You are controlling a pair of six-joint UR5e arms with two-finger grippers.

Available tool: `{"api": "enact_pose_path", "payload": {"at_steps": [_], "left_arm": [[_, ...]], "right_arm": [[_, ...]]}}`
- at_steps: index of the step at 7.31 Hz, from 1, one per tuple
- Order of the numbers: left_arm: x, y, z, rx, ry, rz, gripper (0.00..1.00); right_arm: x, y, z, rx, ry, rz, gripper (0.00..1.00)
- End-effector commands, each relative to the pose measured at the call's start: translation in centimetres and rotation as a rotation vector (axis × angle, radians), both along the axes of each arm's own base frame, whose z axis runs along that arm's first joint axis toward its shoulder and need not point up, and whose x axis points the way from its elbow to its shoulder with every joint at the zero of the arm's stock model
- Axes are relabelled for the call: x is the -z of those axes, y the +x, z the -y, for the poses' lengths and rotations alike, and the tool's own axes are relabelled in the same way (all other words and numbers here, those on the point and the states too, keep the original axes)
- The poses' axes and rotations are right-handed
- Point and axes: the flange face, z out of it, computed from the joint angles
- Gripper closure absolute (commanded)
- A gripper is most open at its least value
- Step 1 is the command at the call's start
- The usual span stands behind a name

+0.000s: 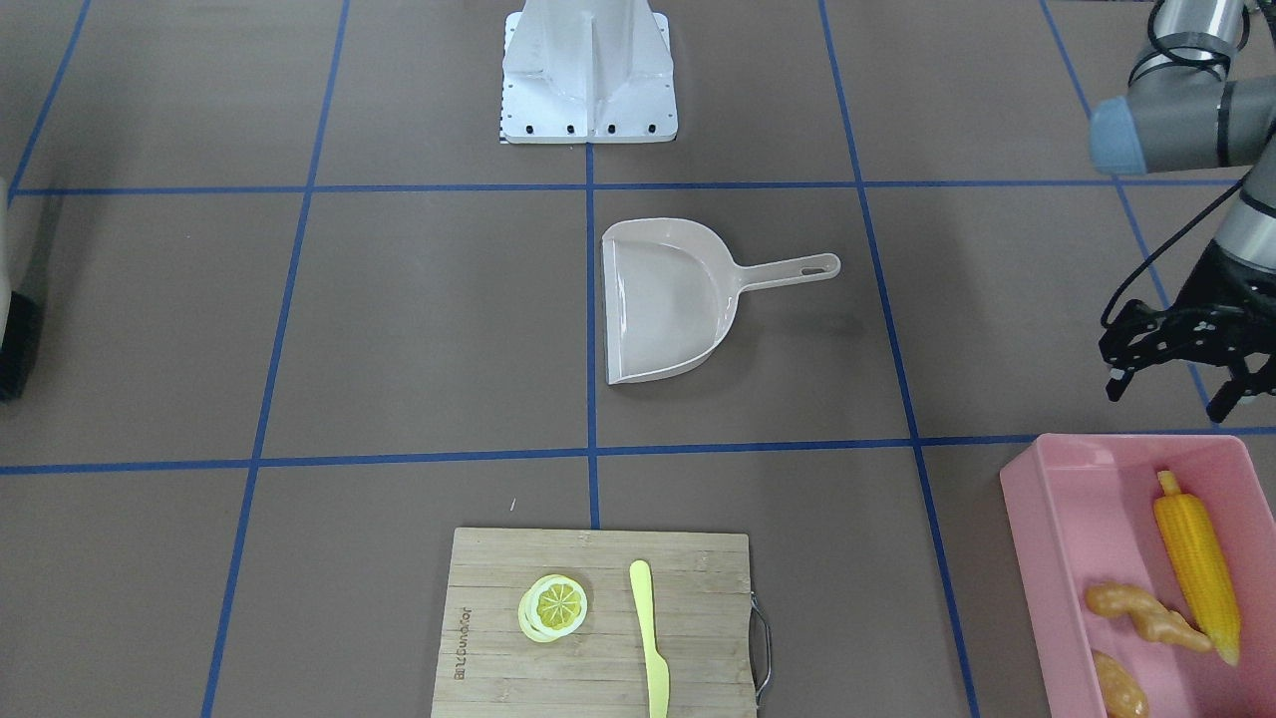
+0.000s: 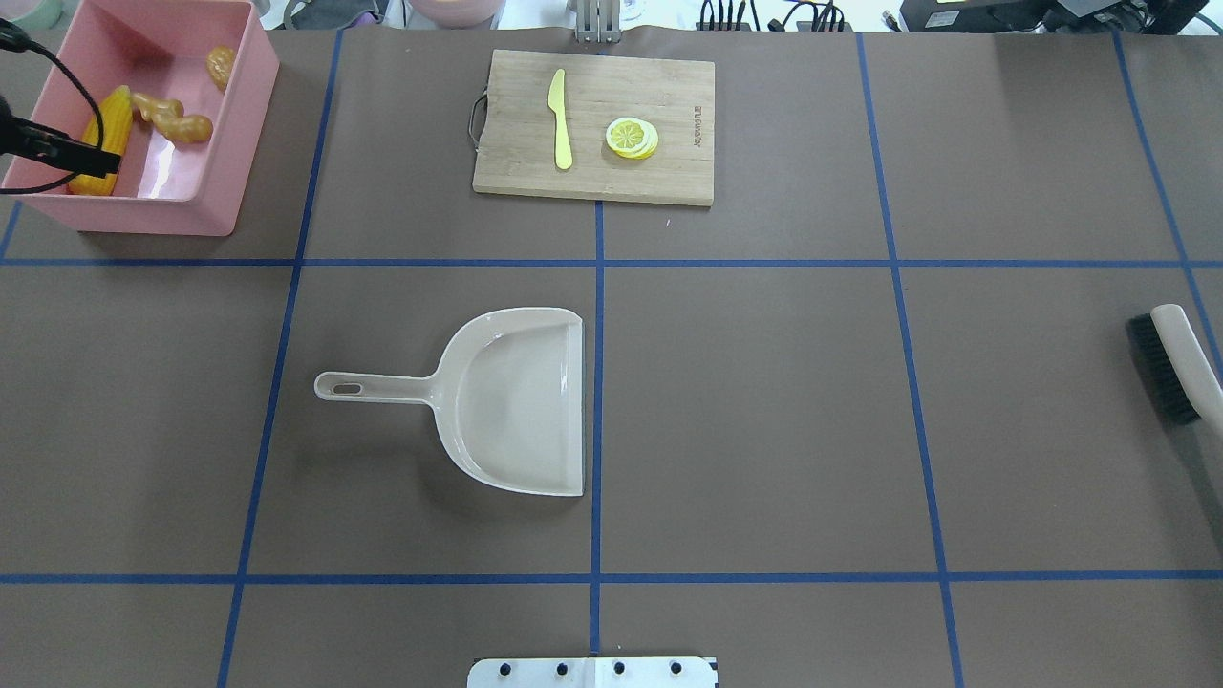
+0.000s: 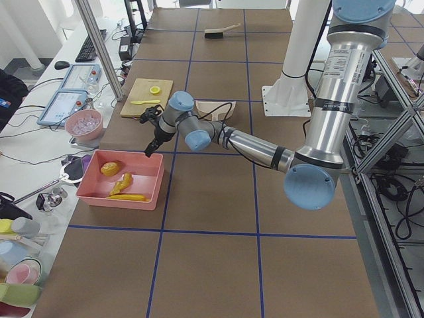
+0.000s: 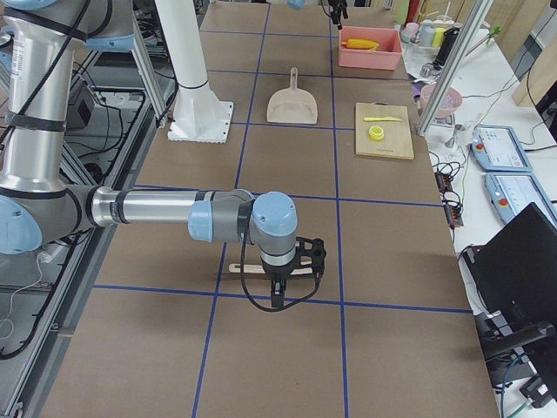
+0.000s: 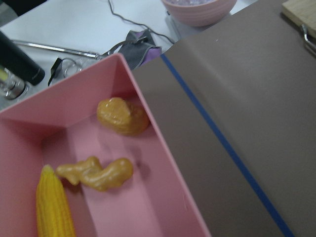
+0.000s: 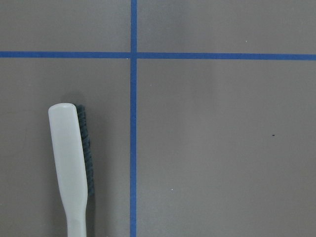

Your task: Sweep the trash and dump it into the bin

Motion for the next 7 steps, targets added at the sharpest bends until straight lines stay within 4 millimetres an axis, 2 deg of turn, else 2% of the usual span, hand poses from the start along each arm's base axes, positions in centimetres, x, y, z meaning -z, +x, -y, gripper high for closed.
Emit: {"api": "enact_pose_path", "payload": {"at_steps": [1,2,3,4,5,6,7], "left_arm": [[-7.5,-7.8,-3.0,0.019,-0.185,-0.091,0.02],[-11.0,-10.5,-6.4,0.008,-0.278,-0.160,0.02],[-13.4,-13.5,-8.4,0.026,-0.339,-0.223,0.02],[-15.0,-14.3,-10.2,0.033,-0.365,-0.229,0.02],[-18.4,-14.4,-11.7,0.048,-0.429,-0.203,0.02],[-20.3,-14.6,-12.6,0.048,-0.461,-0.195,0.02],[-21.3,-14.5,-13.0,0.016,-0.479,-0.177,0.02]], "right_arm": [[0.0,0.0,0.1,0.000,0.001,-0.002,0.00],[0.0,0.0,0.1,0.000,0.001,-0.001,0.00],[0.1,0.0,0.1,0.000,0.003,-0.001,0.00],[0.1,0.0,0.1,0.000,0.004,-0.002,0.00],[0.3,0.0,0.2,0.000,0.009,-0.001,0.00],[0.3,0.0,0.2,0.000,0.009,-0.001,0.00],[0.3,0.0,0.2,0.000,0.007,0.001,0.00]]}}
